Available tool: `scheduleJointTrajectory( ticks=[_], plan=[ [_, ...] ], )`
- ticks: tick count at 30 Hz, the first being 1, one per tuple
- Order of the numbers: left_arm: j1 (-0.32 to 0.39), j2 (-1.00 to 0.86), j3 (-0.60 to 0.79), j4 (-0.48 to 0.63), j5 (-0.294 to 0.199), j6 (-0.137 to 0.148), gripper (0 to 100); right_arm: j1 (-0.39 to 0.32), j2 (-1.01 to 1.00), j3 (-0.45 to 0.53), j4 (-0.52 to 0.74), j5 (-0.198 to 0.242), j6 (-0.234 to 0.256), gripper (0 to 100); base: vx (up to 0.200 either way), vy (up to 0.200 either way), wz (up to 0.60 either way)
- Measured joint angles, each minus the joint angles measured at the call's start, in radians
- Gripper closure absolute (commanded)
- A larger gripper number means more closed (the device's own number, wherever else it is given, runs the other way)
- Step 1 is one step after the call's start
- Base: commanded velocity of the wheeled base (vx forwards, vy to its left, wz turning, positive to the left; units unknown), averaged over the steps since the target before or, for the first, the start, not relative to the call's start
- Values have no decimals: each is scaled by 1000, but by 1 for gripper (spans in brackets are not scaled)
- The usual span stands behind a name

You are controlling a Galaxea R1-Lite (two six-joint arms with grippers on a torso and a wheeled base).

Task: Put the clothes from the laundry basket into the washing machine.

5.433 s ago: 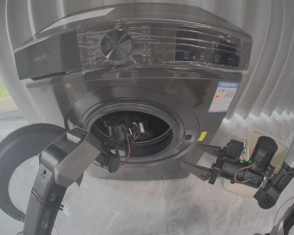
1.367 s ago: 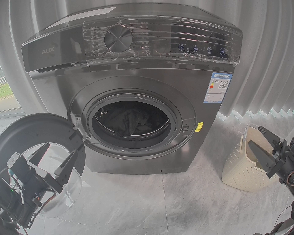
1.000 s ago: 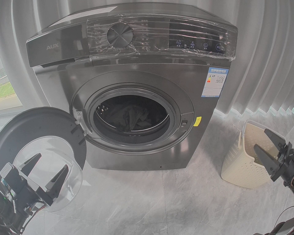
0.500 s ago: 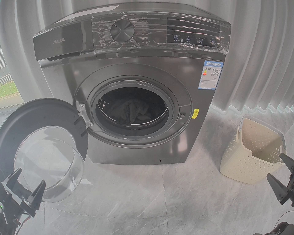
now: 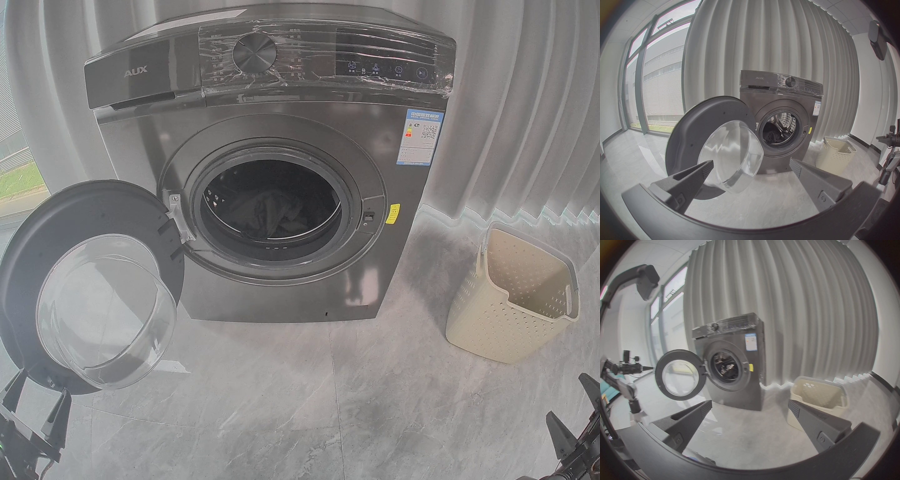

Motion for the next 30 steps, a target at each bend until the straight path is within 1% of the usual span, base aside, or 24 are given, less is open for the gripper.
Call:
scheduleJointTrajectory(
  ticks=[2, 3, 5, 7, 10, 14, 15, 17, 21, 24, 26, 28, 30],
  plan=[
    [19, -29, 0, 34, -14, -1, 0, -2, -21, 0, 30, -56, 0, 0, 0, 0, 0],
    [30, -49, 0, 58, -29, -1, 0, -3, -30, 0, 40, -77, 0, 0, 0, 0, 0],
    [51, -87, 0, 109, -60, 0, 0, -4, -42, 0, 56, -101, 0, 0, 0, 0, 0],
    [77, -131, 0, 183, -99, 3, 0, -11, -55, 0, 74, -118, -9, 0, 0, 0, 0],
    [106, -180, 0, 238, -132, 2, 0, -39, -85, 0, 91, -126, -43, 0, 0, 0, 0],
    [129, -216, 0, 249, -154, -1, 0, -68, -120, 0, 107, -130, -71, 0, 0, 0, 0],
    [134, -223, 0, 251, -158, -2, 0, -74, -126, 0, 114, -131, -73, 0, -200, 0, 0],
    [144, -231, 0, 251, -160, -3, 0, -80, -132, 0, 121, -134, -70, 0, -200, 0, 0],
    [189, -240, 0, 252, -161, -4, 0, -84, -140, 0, 133, -144, -57, 0, -200, 0, 0],
    [237, -243, 0, 253, -161, 6, 0, -87, -144, 0, 137, -148, -52, 0, 0, 0, 0],
    [264, -246, 0, 254, -167, 8, 0, -87, -145, 0, 139, -149, -50, 0, 0, 0, 0],
    [295, -253, 0, 256, -183, 8, 0, -87, -146, 0, 140, -150, -47, 0, 0, 0, 0],
    [317, -268, 0, 257, -221, 7, 0, -87, -146, 0, 140, -150, -46, 0, 0, 0, 0]
  ],
)
